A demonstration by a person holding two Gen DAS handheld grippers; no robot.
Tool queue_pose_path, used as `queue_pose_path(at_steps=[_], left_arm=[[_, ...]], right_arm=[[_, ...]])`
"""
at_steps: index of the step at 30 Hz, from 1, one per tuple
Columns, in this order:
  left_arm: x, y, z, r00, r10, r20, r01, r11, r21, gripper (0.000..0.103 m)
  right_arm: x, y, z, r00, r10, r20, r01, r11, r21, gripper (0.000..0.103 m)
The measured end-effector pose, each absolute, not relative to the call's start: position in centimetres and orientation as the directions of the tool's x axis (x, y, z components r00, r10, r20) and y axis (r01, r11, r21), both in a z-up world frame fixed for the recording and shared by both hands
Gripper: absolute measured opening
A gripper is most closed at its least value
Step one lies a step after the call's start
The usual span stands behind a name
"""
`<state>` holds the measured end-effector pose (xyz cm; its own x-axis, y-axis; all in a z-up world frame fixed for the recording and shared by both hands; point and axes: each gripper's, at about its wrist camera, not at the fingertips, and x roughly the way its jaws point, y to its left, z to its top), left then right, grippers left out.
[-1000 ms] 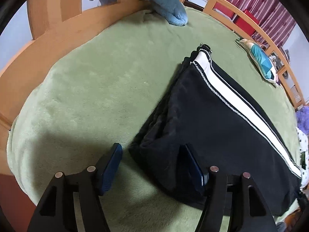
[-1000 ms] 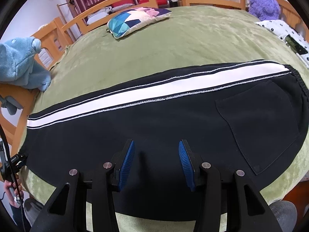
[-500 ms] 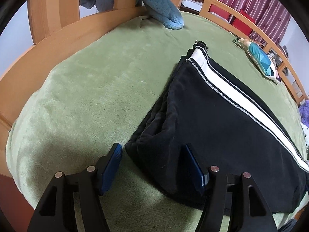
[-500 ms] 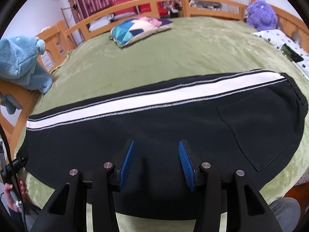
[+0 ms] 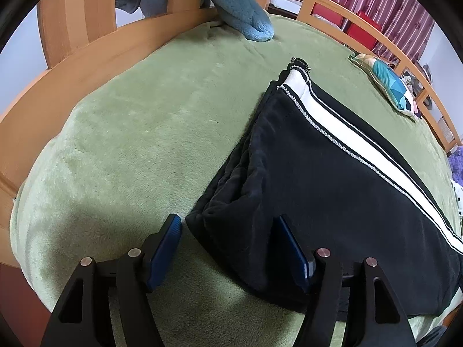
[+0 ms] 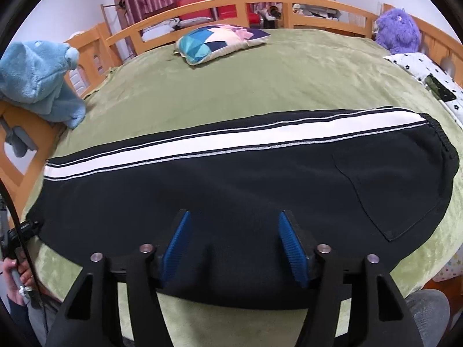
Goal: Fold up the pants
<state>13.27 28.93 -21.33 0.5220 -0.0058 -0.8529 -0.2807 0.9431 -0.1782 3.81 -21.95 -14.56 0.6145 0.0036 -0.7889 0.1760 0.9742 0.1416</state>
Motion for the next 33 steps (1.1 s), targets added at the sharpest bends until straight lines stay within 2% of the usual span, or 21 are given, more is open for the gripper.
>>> queue_pose_path(at_steps=[1,7,12,15,18,20,21,22,24,29,33], left_arm=[[13.3,28.9,-21.3,0.521,-0.006,-0.854,-0.28,0.944,-0.177,0.068],[13.3,29.0,-21.2,0.508,-0.023,-0.861,-0.267,0.946,-0.183,0.071],[12.2,31.6,-20.9,0.556,-0.108,-0.824,-0.308,0.894,-0.326,0.07],[12.3,31.2,-21.1,0.549,-0.105,-0.829,-0.289,0.907,-0.306,0.07],[12.5,30.3,-21.0,0.548,-0.083,-0.832,-0.277,0.921,-0.274,0.069],[12.6,30.3,-21.0,0.561,-0.07,-0.825,-0.297,0.913,-0.28,0.053],[12.8,30.3,-21.0,0.572,-0.076,-0.817,-0.299,0.908,-0.294,0.036],[12.8,30.4,-20.9,0.578,-0.079,-0.812,-0.3,0.905,-0.302,0.029],[12.6,30.2,-20.1,0.612,-0.084,-0.787,-0.288,0.902,-0.32,0.02],[11.7,26.9,-16.5,0.669,0.062,-0.741,-0.275,0.946,-0.169,0.019],[11.3,21.4,-10.6,0.708,0.129,-0.694,-0.22,0.974,-0.044,0.019]], right_arm=[[3.6,-21.8,-14.4,0.617,0.006,-0.787,0.172,0.975,0.142,0.071],[2.3,-21.4,-13.5,0.664,-0.033,-0.747,0.178,0.977,0.114,0.071],[2.1,-21.1,-12.6,0.673,-0.059,-0.737,0.155,0.986,0.063,0.071],[2.2,-20.7,-12.1,0.675,-0.082,-0.733,0.138,0.99,0.016,0.071],[2.2,-20.3,-11.7,0.687,-0.055,-0.725,0.115,0.993,0.033,0.071],[2.4,-20.2,-11.9,0.694,-0.021,-0.72,0.1,0.993,0.067,0.071],[2.5,-20.1,-12.1,0.696,-0.002,-0.718,0.092,0.992,0.086,0.071],[2.7,-19.9,-12.2,0.698,0.01,-0.716,0.085,0.992,0.097,0.071],[2.9,-19.3,-12.6,0.71,0.057,-0.702,0.042,0.991,0.124,0.071],[3.5,-18.8,-12.5,0.727,0.072,-0.682,-0.01,0.995,0.095,0.066],[3.3,-21.2,-11.2,0.756,0.081,-0.65,-0.025,0.995,0.095,0.066]])
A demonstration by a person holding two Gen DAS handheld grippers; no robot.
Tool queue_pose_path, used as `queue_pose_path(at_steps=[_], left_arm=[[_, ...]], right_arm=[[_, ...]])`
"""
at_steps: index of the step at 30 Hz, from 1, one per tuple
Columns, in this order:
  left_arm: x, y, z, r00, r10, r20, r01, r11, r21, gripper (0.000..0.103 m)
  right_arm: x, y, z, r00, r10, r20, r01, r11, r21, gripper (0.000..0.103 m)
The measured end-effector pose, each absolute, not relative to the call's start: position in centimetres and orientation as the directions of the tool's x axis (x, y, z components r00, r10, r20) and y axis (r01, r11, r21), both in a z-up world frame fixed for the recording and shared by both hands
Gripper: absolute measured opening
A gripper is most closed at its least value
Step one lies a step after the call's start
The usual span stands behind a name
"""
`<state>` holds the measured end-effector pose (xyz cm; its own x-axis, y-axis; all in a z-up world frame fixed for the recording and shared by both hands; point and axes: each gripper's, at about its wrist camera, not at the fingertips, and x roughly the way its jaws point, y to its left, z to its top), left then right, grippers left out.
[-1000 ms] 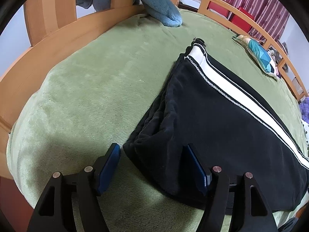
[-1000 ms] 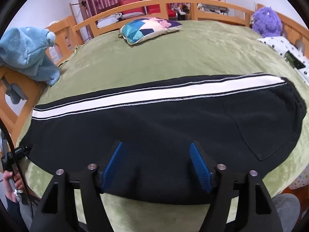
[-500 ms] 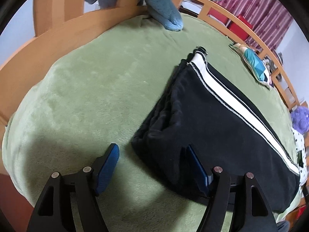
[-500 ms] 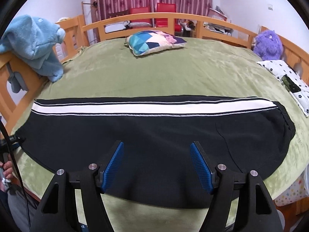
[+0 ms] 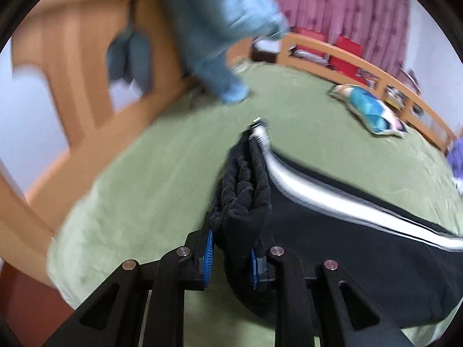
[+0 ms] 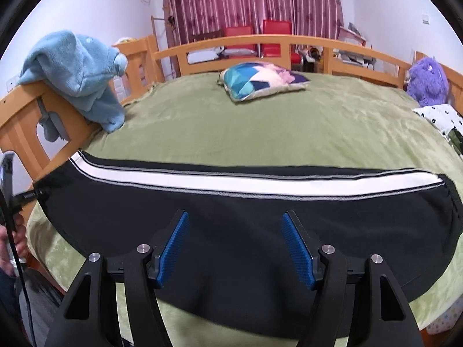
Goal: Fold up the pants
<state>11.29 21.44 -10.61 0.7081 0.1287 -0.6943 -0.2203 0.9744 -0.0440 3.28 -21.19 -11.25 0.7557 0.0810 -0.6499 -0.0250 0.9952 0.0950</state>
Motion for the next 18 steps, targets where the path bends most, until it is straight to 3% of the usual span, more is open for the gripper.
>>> queue_pose_path(at_steps=[9,18], left_arm=[[8.6,2.4,-1.7,0.777,0.001,-0.629,0.104,0.986,0.13,0.019],[7.3,-17.2,-6.2,0.677,-0.181,-0.713,0.417,0.893,0.169,0.019]], right_arm=[[1.5,-31.0,-12.5,0.768,0.072,-0.637,0.096,0.97,0.225,0.067],[-1.9,-40.2,-12.9,0.789,0.034,-0.614,0.25,0.895,0.37,0.067]])
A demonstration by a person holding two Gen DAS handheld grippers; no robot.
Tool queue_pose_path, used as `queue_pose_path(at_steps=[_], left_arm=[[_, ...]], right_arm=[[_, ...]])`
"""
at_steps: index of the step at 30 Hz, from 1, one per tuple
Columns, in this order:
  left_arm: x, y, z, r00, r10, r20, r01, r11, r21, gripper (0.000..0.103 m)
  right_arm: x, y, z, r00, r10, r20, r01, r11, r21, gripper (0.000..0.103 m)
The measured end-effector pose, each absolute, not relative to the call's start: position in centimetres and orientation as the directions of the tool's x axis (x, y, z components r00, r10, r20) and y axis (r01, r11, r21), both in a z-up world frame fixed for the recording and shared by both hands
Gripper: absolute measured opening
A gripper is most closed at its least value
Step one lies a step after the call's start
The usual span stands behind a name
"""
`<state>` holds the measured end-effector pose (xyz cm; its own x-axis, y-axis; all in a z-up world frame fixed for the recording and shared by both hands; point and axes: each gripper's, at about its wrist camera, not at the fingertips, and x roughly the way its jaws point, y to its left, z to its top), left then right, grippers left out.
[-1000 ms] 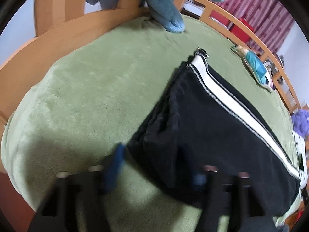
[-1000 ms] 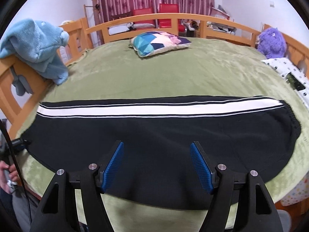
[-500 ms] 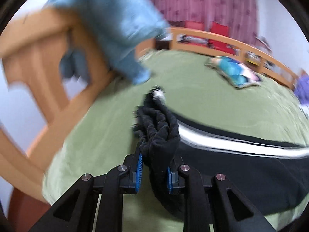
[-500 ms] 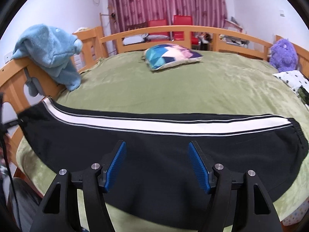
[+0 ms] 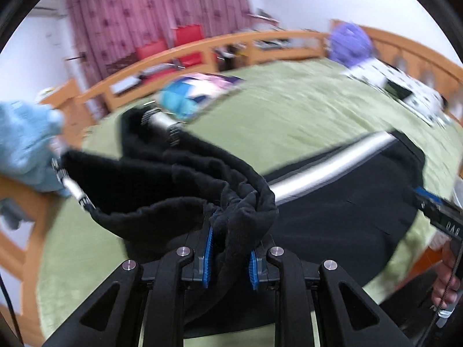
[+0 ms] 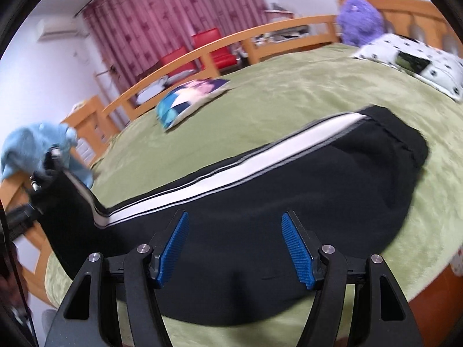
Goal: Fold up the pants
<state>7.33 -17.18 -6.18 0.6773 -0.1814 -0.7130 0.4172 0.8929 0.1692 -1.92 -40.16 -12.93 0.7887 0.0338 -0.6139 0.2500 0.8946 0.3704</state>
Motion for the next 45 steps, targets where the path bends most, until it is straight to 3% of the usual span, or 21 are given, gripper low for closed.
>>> queue_pose_path(at_steps=[6,8,13,18,25,29,30,33,35,36,39,41,45], left_arm=[[7.8,-21.5,-12.1,0.479,-0.213,-0.852,0.499,0.864,0.065,0.023],[7.3,-20.7,-12.4,0.455,-0.242,-0.857,0.499,0.866,0.021,0.029],[6.2,-17.1,-10.3,0.463,-0.358,-0.811,0.525,0.848,-0.075,0.065],[6.2,-11.6,-9.9,0.509,-0.329,-0.796,0.451,0.889,-0.079,0.067],[7.5,-3.8,-12.2,0.587,-0.148,-0.796,0.259,0.966,0.011,0.067],[7.4,0.2,-12.8,0.602,-0.15,-0.784,0.199,0.979,-0.034,0.067],[7.4,1.0,-12.9,0.603,-0.154,-0.783,0.187,0.981,-0.049,0.067],[7.5,2.6,-13.5,0.602,-0.172,-0.78,0.163,0.982,-0.091,0.067],[7.7,3.3,-13.7,0.602,-0.182,-0.777,0.16,0.982,-0.106,0.067],[7.6,3.8,-13.7,0.605,-0.184,-0.775,0.16,0.981,-0.108,0.067],[7.4,4.9,-13.7,0.623,-0.198,-0.757,0.161,0.979,-0.124,0.067],[7.7,5.5,-14.1,0.611,-0.22,-0.76,0.158,0.975,-0.156,0.067],[8.5,5.9,-15.1,0.572,-0.255,-0.779,0.162,0.967,-0.197,0.067]], right_arm=[[-3.0,-43.3,-13.8,0.785,0.044,-0.618,0.298,0.848,0.438,0.067],[-3.1,-43.5,-13.9,0.782,0.041,-0.622,0.3,0.85,0.433,0.067],[-2.5,-42.2,-14.3,0.764,0.049,-0.644,0.276,0.877,0.394,0.067],[-1.2,-39.5,-14.8,0.743,0.125,-0.658,0.207,0.892,0.403,0.067],[2.1,-32.4,-15.5,0.696,0.21,-0.687,0.081,0.927,0.366,0.067],[3.4,-28.2,-15.1,0.709,0.21,-0.673,-0.008,0.957,0.29,0.067],[3.8,-27.0,-15.2,0.706,0.2,-0.679,-0.025,0.966,0.258,0.064],[5.2,-24.2,-16.4,0.677,0.139,-0.723,-0.05,0.989,0.142,0.028],[5.0,-22.9,-16.8,0.681,0.066,-0.73,-0.062,0.998,0.032,0.018],[4.2,-23.1,-16.3,0.694,0.107,-0.712,-0.091,0.994,0.061,0.017],[1.5,-27.7,-14.2,0.741,0.292,-0.605,-0.073,0.93,0.36,0.017],[0.8,-28.0,-14.5,0.731,0.214,-0.648,-0.014,0.954,0.299,0.017],[1.7,-25.1,-18.7,0.589,0.114,-0.8,-0.009,0.991,0.134,0.034]])
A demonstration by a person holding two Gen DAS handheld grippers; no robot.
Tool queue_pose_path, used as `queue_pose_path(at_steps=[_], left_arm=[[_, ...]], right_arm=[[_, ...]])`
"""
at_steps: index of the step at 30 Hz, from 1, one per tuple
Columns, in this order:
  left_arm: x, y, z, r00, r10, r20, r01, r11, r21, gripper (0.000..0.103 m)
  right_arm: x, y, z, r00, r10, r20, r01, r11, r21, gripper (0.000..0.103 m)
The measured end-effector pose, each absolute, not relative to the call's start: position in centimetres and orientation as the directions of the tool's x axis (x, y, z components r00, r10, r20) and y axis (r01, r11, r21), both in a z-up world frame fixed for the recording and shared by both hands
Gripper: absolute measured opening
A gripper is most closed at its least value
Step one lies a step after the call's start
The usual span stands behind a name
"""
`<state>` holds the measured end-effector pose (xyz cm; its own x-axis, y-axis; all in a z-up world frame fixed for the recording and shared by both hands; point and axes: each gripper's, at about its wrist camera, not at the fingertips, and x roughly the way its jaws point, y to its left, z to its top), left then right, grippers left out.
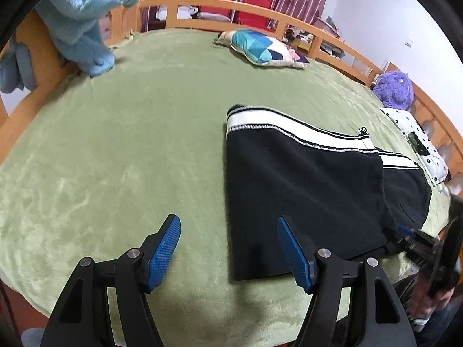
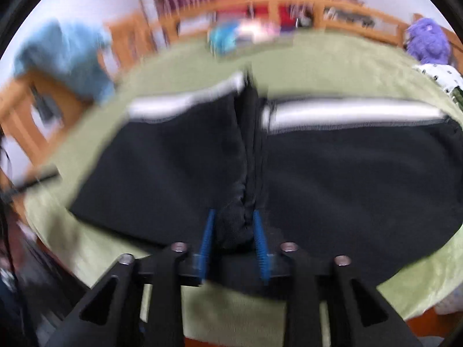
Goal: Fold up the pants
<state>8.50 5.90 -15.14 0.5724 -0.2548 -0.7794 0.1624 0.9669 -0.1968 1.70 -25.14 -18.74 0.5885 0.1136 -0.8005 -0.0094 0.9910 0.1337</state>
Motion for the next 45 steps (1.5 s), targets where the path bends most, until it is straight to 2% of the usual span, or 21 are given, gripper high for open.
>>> queue_pose_path(at_steps=[2,4,5,10,15,17,18,19,22,23,24,25,26,27,32,34,37,38,40,43,45], left_arm=[[8.6,5.9,-15.3,0.577,-0.25,-0.777,0.168,0.968,-0.186,0.067],[8.7,6.0,-15.4,0.581,-0.244,-0.776,0.16,0.97,-0.185,0.067],[8.9,6.2,-15.6,0.576,-0.248,-0.779,0.154,0.969,-0.195,0.067],[9.6,6.2,-16.0,0.564,-0.264,-0.782,0.138,0.964,-0.227,0.067],[10.4,6.3,-16.5,0.566,-0.248,-0.786,0.115,0.968,-0.223,0.067],[10.8,6.4,-16.8,0.563,-0.243,-0.79,0.101,0.969,-0.226,0.067],[10.9,6.4,-17.0,0.56,-0.239,-0.793,0.096,0.97,-0.224,0.067],[11.0,6.5,-17.1,0.56,-0.235,-0.794,0.091,0.971,-0.223,0.067],[11.1,6.7,-17.5,0.558,-0.241,-0.794,0.084,0.968,-0.235,0.067],[11.2,6.7,-17.6,0.553,-0.249,-0.795,0.087,0.966,-0.242,0.067],[11.3,6.5,-17.8,0.546,-0.255,-0.798,0.092,0.965,-0.245,0.067],[11.4,6.4,-17.9,0.542,-0.256,-0.801,0.096,0.965,-0.244,0.067],[11.4,6.2,-18.0,0.537,-0.256,-0.804,0.102,0.966,-0.239,0.067],[11.3,5.9,-18.1,0.535,-0.254,-0.806,0.11,0.966,-0.232,0.067],[11.2,3.7,-19.8,0.459,-0.272,-0.846,0.182,0.96,-0.211,0.071],[11.3,2.9,-21.4,0.397,-0.307,-0.865,0.19,0.95,-0.25,0.071],[11.1,2.3,-20.6,0.418,-0.295,-0.859,0.208,0.952,-0.226,0.071],[11.2,2.2,-20.0,0.434,-0.299,-0.85,0.213,0.951,-0.225,0.071],[11.8,2.6,-18.9,0.484,-0.289,-0.826,0.173,0.957,-0.234,0.07],[13.0,2.8,-17.9,0.501,-0.302,-0.811,0.147,0.953,-0.264,0.07],[13.8,2.5,-17.3,0.529,-0.252,-0.811,0.119,0.968,-0.223,0.07]], right_arm=[[1.4,-24.2,-18.7,0.6,0.07,-0.797,-0.027,0.997,0.068,0.038],[1.3,-24.1,-17.2,0.633,0.109,-0.766,-0.051,0.994,0.099,0.054],[1.4,-24.3,-16.6,0.645,0.129,-0.753,-0.055,0.991,0.123,0.056],[5.8,-24.5,-15.4,0.662,0.095,-0.744,-0.044,0.995,0.088,0.059],[12.7,-26.7,-19.3,0.541,0.143,-0.828,0.025,0.982,0.186,0.061],[13.7,-27.3,-20.6,0.526,0.197,-0.827,0.036,0.967,0.252,0.041],[13.6,-27.3,-20.4,0.538,0.209,-0.817,0.025,0.964,0.264,0.018],[12.9,-27.7,-19.3,0.578,0.255,-0.775,-0.004,0.951,0.309,0.016],[11.2,-30.9,-16.9,0.668,0.402,-0.626,-0.01,0.846,0.533,0.016],[11.3,-31.3,-17.0,0.661,0.38,-0.647,0.016,0.855,0.519,0.017],[11.4,-31.0,-17.4,0.647,0.343,-0.681,0.034,0.879,0.475,0.023],[11.8,-30.4,-18.4,0.611,0.288,-0.737,0.055,0.914,0.402,0.035],[12.5,-29.4,-20.2,0.541,0.24,-0.806,0.065,0.943,0.325,0.035],[12.6,-28.9,-21.2,0.51,0.221,-0.831,0.058,0.956,0.289,0.036],[9.5,-28.4,-18.6,0.578,0.194,-0.792,0.022,0.967,0.253,0.044],[8.2,-28.4,-17.2,0.589,0.191,-0.785,-0.008,0.973,0.231,0.046],[5.8,-29.2,-15.0,0.638,0.12,-0.761,-0.003,0.988,0.154,0.047],[4.5,-30.0,-14.0,0.668,0.093,-0.738,0.019,0.99,0.141,0.049],[2.6,-33.0,-12.1,0.716,0.049,-0.697,0.086,0.984,0.157,0.062],[0.5,-37.2,-10.7,0.73,-0.016,-0.683,0.163,0.975,0.151,0.062],[-0.4,-40.4,-10.0,0.71,-0.145,-0.689,0.253,0.966,0.058,0.062]])
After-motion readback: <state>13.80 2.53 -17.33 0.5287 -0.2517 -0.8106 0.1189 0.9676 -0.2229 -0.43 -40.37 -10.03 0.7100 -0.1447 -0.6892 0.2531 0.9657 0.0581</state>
